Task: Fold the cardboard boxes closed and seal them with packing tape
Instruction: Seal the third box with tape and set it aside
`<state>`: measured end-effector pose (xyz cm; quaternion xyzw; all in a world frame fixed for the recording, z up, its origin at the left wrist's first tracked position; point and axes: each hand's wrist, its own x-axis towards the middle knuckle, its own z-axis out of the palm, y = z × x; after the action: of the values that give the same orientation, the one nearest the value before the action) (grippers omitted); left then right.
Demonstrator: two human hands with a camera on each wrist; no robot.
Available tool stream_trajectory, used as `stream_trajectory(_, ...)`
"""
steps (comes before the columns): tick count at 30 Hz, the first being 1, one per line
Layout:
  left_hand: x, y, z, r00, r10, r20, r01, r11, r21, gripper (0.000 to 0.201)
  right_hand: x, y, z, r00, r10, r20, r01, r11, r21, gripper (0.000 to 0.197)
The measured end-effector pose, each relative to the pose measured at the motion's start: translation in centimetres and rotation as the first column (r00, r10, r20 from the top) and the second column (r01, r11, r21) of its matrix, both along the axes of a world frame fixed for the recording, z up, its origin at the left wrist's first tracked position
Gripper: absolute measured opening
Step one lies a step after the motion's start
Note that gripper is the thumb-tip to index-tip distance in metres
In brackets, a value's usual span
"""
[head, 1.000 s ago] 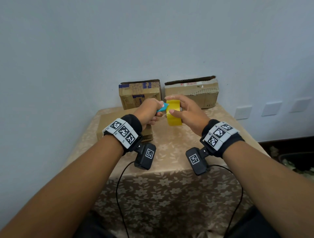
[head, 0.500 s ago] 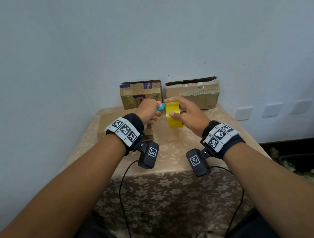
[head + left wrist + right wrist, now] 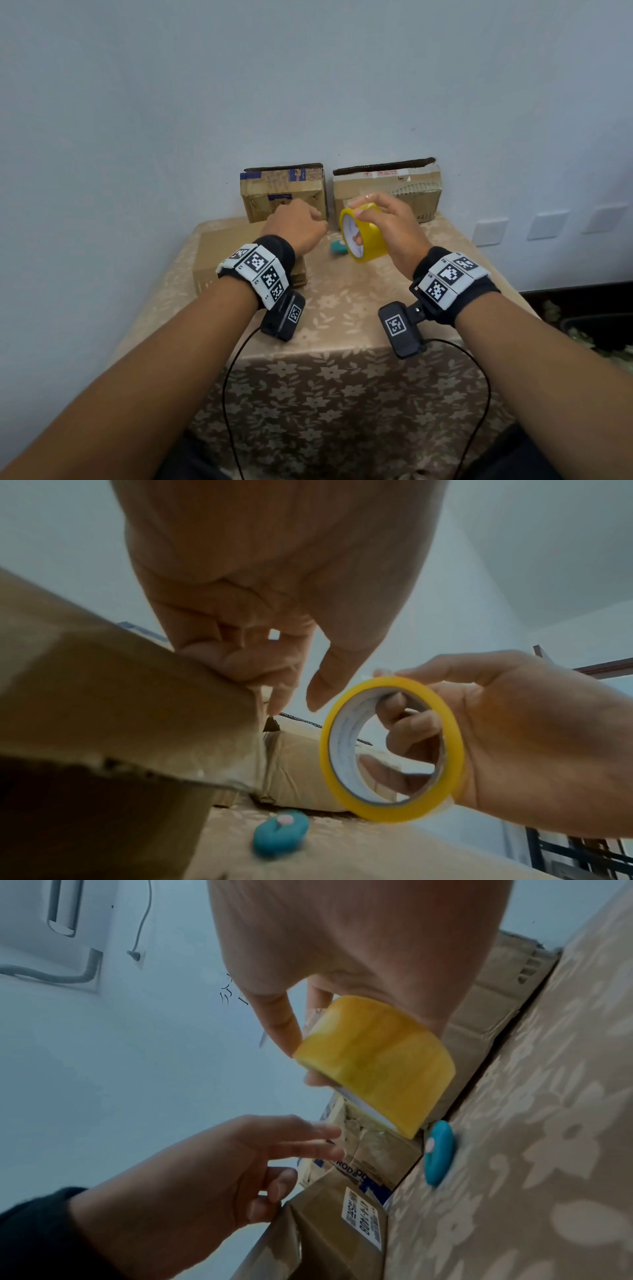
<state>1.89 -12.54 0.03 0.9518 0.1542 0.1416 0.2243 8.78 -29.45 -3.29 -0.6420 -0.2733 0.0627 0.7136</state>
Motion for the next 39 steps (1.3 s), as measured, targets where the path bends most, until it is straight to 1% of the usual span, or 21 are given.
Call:
stream_trajectory(2,0.2,0.0,-0.1,0.999,-0.002,0.038,0.003,1.0,-0.029,0.027,0.2,-0.2,0.0,1.0,0.004,-0.016,-0.003,0.999,0.051,0.017)
stream_trajectory(3,0.4,-0.1,-0.1,0.998,-0.004,0.063,0.011,0.995,-0.095,0.031,0.2,-0.4,0.1,1.0,0.013,-0.011,-0.012,0.997,0.07,0.02)
stream_trajectory(4,0.6,-0.3,0.0,0.997,-0.005,0.076,0.02,0.979,-0.204,0.035,0.1,-0.4,0.1,1.0,0.022,0.001,-0.022,0.996,0.083,0.023)
stream_trajectory(5,0.8,-0.5,0.1,0.998,0.002,0.069,0.021,0.942,-0.335,0.04,0.0,-0.4,0.2,0.999,0.033,0.015,-0.035,0.995,0.092,0.025)
stream_trajectory(7,0.9,-0.8,0.6,0.999,0.02,0.026,-0.003,0.833,-0.554,0.052,-0.3,-0.3,0.4,0.997,0.063,0.046,-0.067,0.993,0.094,0.025)
stream_trajectory(9,1.0,-0.8,1.1,1.0,0.005,0.015,0.006,0.739,-0.673,0.064,-0.6,-0.2,0.5,0.991,0.094,0.091,-0.101,0.993,0.068,0.022)
stream_trajectory(11,1.1,-0.8,1.4,0.999,-0.005,0.04,0.032,0.686,-0.727,0.064,-0.9,-0.1,0.6,0.981,0.135,0.142,-0.14,0.99,0.024,0.014)
stream_trajectory(13,1.1,-0.8,1.4,0.996,0.01,0.089,0.058,0.688,-0.723,0.055,-1.0,0.0,0.6,0.974,0.154,0.165,-0.156,0.988,-0.004,0.011)
stream_trajectory(15,1.2,-0.5,1.0,0.985,0.027,0.17,0.098,0.725,-0.681,0.044,-0.9,-0.1,0.5,0.975,0.155,0.161,-0.155,0.988,-0.012,0.011)
stream_trajectory(17,1.4,0.0,0.6,0.97,0.034,0.239,0.129,0.765,-0.631,0.028,-0.9,-0.1,0.5,0.974,0.15,0.167,-0.148,0.989,-0.025,0.011)
stream_trajectory(19,1.1,0.1,0.5,0.965,0.02,0.263,0.155,0.762,-0.629,0.013,-1.0,-0.1,0.5,0.973,0.147,0.178,-0.141,0.989,-0.043,0.012)
stream_trajectory(21,1.1,0.1,0.4,0.966,0.002,0.258,0.167,0.756,-0.633,0.008,-1.0,0.0,0.4,0.974,0.145,0.176,-0.137,0.989,-0.056,0.012)
stream_trajectory(22,1.2,0.0,0.3,0.963,0.003,0.27,0.165,0.784,-0.598,0.006,-0.9,0.2,0.3,0.975,0.137,0.173,-0.127,0.99,-0.067,0.012)
stream_trajectory(24,1.3,-0.4,0.1,0.956,0.02,0.293,0.127,0.872,-0.473,0.01,-0.7,0.3,0.1,0.979,0.116,0.168,-0.099,0.99,-0.104,0.01)
stream_trajectory(25,1.3,-0.6,0.1,0.953,0.037,0.3,0.105,0.89,-0.443,0.01,-0.6,0.3,0.0,0.98,0.119,0.157,-0.101,0.988,-0.121,0.009)
stream_trajectory(28,1.3,-1.0,0.1,0.934,0.052,0.354,0.107,0.904,-0.414,0.017,-0.5,0.3,-0.4,0.984,0.139,0.11,-0.12,0.979,-0.162,0.007)
stream_trajectory(32,1.1,-1.7,0.8,0.888,-0.009,0.461,0.144,0.955,-0.258,0.014,-0.9,0.6,-0.2,0.988,0.14,0.07,-0.123,0.972,-0.202,0.007)
stream_trajectory(34,1.2,-1.8,0.8,0.879,0.001,0.477,0.158,0.943,-0.292,0.017,-0.9,0.6,-0.1,0.987,0.16,-0.009,-0.158,0.961,-0.229,0.02)
stream_trajectory(36,1.3,-1.7,0.5,0.881,0.01,0.473,0.173,0.924,-0.342,0.022,-0.8,0.7,-0.2,0.967,0.219,-0.133,-0.245,0.94,-0.236,0.042)
stream_trajectory(37,1.1,-1.7,0.5,0.884,0.006,0.467,0.176,0.922,-0.346,0.022,-0.8,0.7,-0.4,0.957,0.24,-0.162,-0.275,0.93,-0.243,0.05)
stream_trajectory(39,0.9,-1.6,0.4,0.89,-0.003,0.457,0.181,0.92,-0.347,0.019,-0.7,0.8,-0.5,0.953,0.25,-0.171,-0.289,0.922,-0.259,0.056)
